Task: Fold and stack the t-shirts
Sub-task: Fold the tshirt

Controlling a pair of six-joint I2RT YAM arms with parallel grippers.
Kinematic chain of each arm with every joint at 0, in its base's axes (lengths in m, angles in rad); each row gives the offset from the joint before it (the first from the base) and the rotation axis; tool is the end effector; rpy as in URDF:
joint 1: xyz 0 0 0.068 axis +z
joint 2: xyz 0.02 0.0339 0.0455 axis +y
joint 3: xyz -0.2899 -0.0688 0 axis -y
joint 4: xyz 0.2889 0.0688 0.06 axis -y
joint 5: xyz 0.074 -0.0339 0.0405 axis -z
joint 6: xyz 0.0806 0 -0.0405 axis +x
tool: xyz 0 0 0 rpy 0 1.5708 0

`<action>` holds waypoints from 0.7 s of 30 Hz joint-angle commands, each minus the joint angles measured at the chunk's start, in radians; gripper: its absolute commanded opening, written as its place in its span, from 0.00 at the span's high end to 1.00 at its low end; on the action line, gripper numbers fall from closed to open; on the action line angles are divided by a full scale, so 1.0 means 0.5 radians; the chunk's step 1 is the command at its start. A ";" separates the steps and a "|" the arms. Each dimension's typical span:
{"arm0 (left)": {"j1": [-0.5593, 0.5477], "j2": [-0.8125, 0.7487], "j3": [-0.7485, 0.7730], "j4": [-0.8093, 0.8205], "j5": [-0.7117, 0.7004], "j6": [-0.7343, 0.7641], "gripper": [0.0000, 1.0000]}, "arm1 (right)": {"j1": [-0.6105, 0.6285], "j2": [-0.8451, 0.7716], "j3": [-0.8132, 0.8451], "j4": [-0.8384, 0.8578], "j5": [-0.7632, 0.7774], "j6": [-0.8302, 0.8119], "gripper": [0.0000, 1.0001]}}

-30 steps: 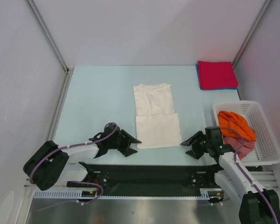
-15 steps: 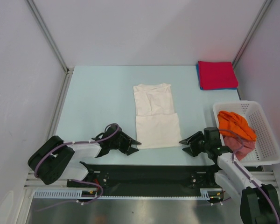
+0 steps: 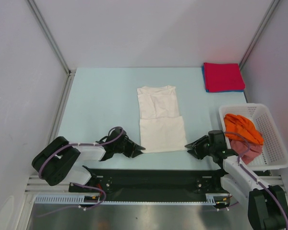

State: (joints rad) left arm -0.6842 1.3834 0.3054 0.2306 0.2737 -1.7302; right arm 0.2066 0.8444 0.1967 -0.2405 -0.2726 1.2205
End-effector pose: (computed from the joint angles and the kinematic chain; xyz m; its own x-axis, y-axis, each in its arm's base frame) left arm 0.1845 -0.1786 0.0586 -0.6455 -0.7002 0.3051 -0.6921 0.3673 -0.6214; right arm 0.1812 0.0602 0.0861 -0.6023 0.7980 -0.0203 0.5885 0.4610 0.6642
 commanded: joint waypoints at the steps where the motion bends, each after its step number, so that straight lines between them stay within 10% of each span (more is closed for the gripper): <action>1: -0.006 0.065 -0.015 -0.072 -0.118 -0.056 0.71 | 0.001 0.072 -0.031 -0.044 0.143 0.035 0.60; 10: -0.003 0.059 -0.086 -0.020 -0.072 -0.034 0.95 | -0.002 0.207 -0.031 0.006 0.079 -0.051 1.00; 21: -0.113 -0.321 -0.160 -0.304 -0.001 -0.019 1.00 | 0.007 -0.253 0.122 -0.810 0.066 -0.162 1.00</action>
State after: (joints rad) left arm -0.7059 1.2980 0.2401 0.2268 0.2836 -1.7271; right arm 0.2085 0.7719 0.2066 -0.4004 -0.2707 1.1690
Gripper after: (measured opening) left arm 0.018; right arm 0.010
